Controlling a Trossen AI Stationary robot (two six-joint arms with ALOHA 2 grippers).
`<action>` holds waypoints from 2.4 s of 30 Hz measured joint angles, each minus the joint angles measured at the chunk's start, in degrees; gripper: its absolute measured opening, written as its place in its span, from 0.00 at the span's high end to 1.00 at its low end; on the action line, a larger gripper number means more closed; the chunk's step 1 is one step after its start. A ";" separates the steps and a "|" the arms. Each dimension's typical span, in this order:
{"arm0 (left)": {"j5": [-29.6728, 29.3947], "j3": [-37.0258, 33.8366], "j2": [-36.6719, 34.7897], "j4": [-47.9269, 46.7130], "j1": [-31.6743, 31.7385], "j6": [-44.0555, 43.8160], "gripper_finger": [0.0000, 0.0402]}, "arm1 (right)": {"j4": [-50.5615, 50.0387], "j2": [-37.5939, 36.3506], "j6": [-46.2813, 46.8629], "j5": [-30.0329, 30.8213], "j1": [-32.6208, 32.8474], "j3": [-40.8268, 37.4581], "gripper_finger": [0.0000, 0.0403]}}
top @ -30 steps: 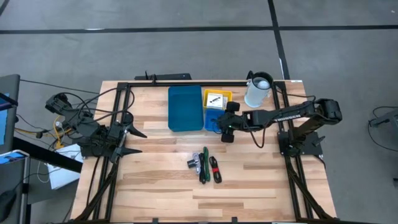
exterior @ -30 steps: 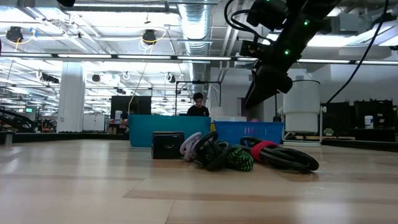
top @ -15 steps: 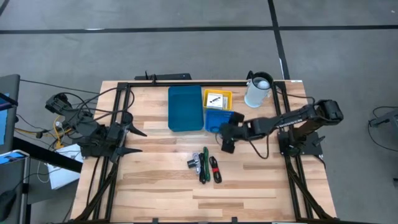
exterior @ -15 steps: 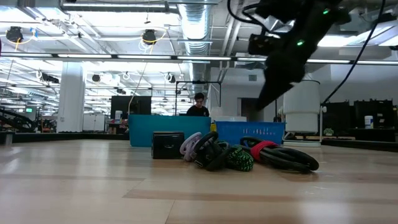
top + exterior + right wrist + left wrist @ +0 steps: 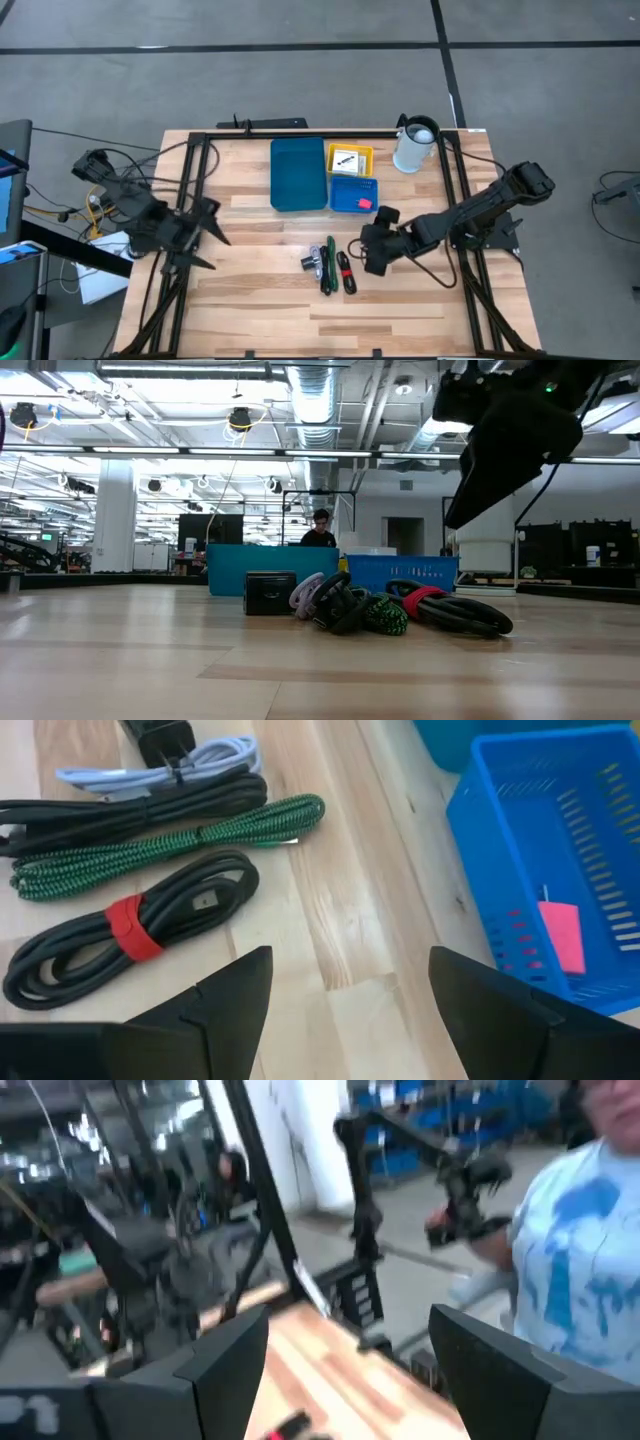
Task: Pick and place items into bin
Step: Put the black charger adapter into the small blue bin
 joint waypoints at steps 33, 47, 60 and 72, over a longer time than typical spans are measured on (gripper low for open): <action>-12.06 25.92 52.81 -24.23 15.07 -52.35 0.33 | -15.81 0.00 -0.22 0.61 4.86 -0.04 0.34; 6.59 44.38 73.78 -32.61 19.89 -47.32 0.33 | -28.02 0.00 3.45 0.43 5.23 -0.04 0.34; 5.25 48.35 79.20 -40.24 21.72 -43.08 0.33 | -32.95 0.00 6.49 0.37 6.09 -0.04 0.34; 4.59 48.02 80.12 -40.60 21.73 -41.35 0.33 | -32.95 0.00 6.49 0.50 8.22 -0.04 0.34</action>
